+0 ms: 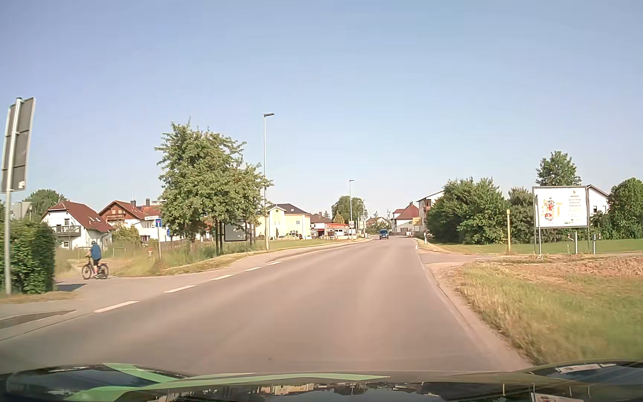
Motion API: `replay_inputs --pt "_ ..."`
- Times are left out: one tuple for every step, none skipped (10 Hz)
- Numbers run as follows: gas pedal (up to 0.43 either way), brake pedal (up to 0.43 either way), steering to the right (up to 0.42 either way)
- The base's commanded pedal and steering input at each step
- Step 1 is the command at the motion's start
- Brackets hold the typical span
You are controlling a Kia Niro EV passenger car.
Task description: Follow the waypoints while adhering to traffic rules and regulations
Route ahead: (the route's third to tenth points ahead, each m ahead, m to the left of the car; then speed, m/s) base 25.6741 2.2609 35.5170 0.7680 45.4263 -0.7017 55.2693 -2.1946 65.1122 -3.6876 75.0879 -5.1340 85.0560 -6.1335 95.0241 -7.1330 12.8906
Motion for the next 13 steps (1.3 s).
replay_inputs --pt "0.15 0.0 0.036" --pt "0.15 0.0 0.036" --pt "0.15 0.0 0.036" --pt "0.138 0.0 0.036" --pt "0.138 0.0 0.036" --pt "0.138 0.0 0.036" --pt "0.138 0.0 0.033" --pt "0.138 0.0 0.029" --pt "0.15 0.0 0.027" --pt "0.15 0.0 0.026" --pt "0.15 0.0 0.026" --pt "0.087 0.0 0.026" --pt "0.02 0.0 0.023"
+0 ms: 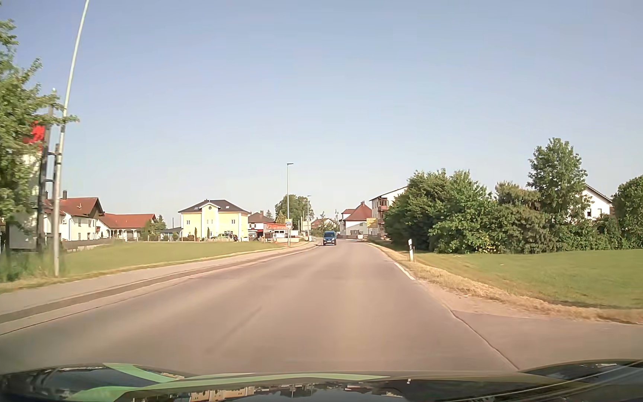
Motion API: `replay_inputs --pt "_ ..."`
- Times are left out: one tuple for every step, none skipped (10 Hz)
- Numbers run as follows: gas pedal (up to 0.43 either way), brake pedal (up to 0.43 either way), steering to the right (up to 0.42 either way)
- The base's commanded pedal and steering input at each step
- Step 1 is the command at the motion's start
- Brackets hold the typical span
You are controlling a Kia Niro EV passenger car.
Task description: Follow the waypoints while adhering to traffic rules and regulations
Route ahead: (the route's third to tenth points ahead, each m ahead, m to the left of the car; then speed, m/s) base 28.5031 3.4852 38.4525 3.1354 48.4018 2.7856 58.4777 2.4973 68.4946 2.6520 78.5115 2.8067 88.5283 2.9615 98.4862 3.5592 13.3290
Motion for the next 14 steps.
replay_inputs --pt "0.02 0.0 0.017" --pt "0.008 0.0 0.013" --pt "0.0 0.0 0.013" --pt "0.0 0.0 0.012" --pt "0.0 0.0 0.011" --pt "0.0 0.0 0.008" --pt "0.0 0.0 0.004" --pt "0.0 0.0 0.001" --pt "0.0 0.0 0.001" --pt "0.0 0.0 0.001" --pt "0.02 0.0 0.001" --pt "0.059 0.0 0.001" --pt "0.059 0.0 0.001" --pt "0.059 0.0 0.001"
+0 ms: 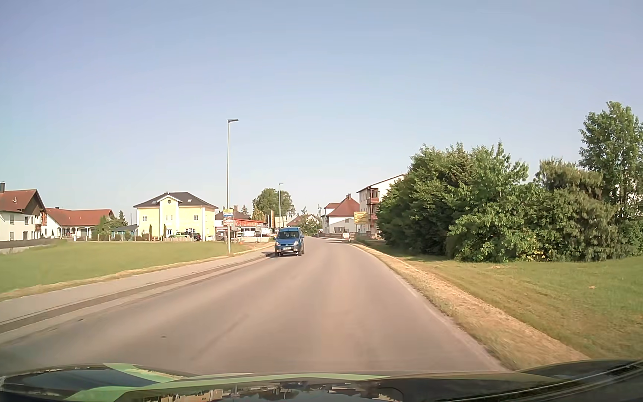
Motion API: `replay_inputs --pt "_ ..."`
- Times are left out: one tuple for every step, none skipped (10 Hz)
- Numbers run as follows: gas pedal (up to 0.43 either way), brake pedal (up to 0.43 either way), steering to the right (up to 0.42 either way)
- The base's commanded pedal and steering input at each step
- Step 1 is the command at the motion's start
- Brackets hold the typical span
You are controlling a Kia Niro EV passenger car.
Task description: Follow the waypoints while adhering to traffic rules and regulations
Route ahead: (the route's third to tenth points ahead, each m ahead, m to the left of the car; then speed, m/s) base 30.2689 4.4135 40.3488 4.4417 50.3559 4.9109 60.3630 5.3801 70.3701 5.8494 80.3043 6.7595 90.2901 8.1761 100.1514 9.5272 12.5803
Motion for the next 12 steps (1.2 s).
replay_inputs --pt "0.059 0.0 0.0" --pt "0.059 0.0 -0.002" --pt "0.079 0.0 -0.004" --pt "0.087 0.0 -0.004" --pt "0.098 0.0 -0.004" --pt "0.11 0.0 -0.004" --pt "0.11 0.0 -0.005" --pt "0.118 0.0 -0.005" --pt "0.118 0.0 -0.005" --pt "0.118 0.0 -0.005" --pt "0.118 0.0 -0.008" --pt "0.13 0.0 -0.011"
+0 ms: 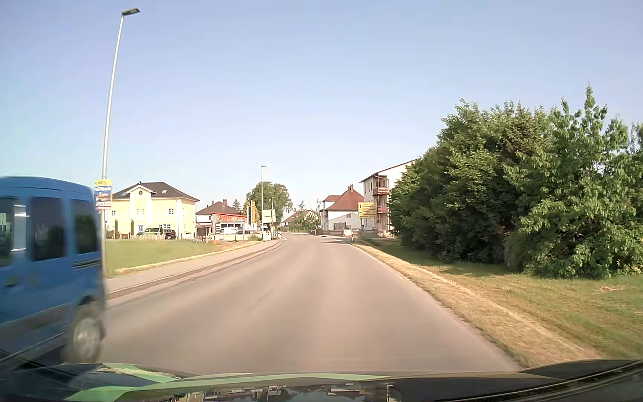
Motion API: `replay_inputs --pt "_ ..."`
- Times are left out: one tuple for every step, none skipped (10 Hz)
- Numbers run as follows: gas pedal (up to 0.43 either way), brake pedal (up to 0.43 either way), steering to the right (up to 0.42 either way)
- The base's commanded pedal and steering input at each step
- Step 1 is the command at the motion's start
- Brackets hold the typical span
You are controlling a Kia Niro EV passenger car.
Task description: Follow the waypoints while adhering to traffic rules and regulations
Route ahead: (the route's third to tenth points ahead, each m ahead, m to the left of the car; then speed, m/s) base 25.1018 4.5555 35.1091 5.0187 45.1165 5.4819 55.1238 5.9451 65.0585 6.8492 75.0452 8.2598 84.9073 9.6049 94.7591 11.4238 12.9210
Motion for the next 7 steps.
replay_inputs --pt "0.13 0.0 -0.011" --pt "0.15 0.0 -0.011" --pt "0.157 0.0 -0.011" --pt "0.169 0.0 -0.011" --pt "0.169 0.0 -0.011" --pt "0.177 0.0 -0.011" --pt "0.177 0.0 -0.011"
